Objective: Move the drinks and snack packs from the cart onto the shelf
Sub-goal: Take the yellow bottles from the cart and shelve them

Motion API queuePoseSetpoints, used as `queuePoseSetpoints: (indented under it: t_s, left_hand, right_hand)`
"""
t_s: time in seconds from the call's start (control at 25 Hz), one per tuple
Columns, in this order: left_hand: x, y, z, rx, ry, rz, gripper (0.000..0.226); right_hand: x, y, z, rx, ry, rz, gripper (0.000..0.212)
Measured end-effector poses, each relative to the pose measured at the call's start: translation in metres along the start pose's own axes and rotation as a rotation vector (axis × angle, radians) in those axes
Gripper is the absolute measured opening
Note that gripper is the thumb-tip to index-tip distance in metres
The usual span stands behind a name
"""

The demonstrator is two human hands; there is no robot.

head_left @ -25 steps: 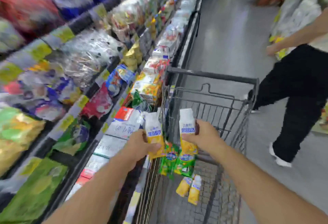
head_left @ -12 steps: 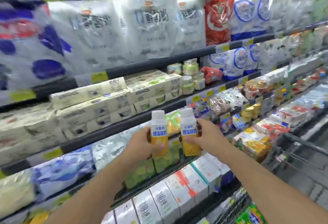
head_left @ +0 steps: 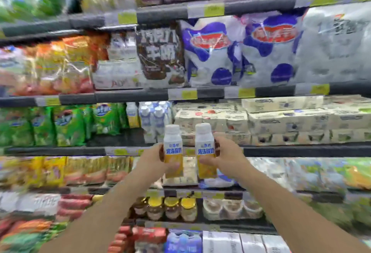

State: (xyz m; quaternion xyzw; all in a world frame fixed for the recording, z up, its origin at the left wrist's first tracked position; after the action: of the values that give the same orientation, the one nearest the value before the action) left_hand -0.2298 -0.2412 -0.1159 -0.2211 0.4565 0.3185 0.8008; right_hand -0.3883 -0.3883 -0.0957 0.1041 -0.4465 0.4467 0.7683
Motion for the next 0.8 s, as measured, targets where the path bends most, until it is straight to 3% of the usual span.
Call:
queuePoseSetpoints:
  t_s: [0.16,0.28,0.52,0.8]
  left_hand:
    - [0.067,-0.009,0.122,-0.112,-0.041,0.077,0.036]
    - [0.091,-0.024,0.172,-0.174,-0.098,0.098,0.043]
    - [0.108,-0.073,0.192,-0.203,-0.005,0.144,0.047]
    - [0.101,-0.146,0.191,-0.291,-0.064,0.169,0.056]
  right_hand:
    - [0.074,-0.052,-0.112,0.09,-0.048,0.071,0.033]
    - [0.105,-0.08,-0.163,0.097,-0.059,0.084,0.038]
    - [0.113,-0.123,-0.196,0.071,-0.042,0.148,0.034]
    - [0.096,-0.15,-0.204,0.101,-0.027,0.192,0.038]
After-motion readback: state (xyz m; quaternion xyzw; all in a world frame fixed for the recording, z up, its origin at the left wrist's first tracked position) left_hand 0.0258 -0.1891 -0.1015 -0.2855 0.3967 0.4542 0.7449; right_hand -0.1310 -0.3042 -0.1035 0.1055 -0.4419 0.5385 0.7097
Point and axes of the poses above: each hand's wrist, its own y-axis away from the middle knuckle, its own z-axis out of the back of the hand, x = y × z, the point moved 5 cm from there along -y, towards the middle knuckle, and after that the axes turned 3 degrees about z, right-handed, at the moved point
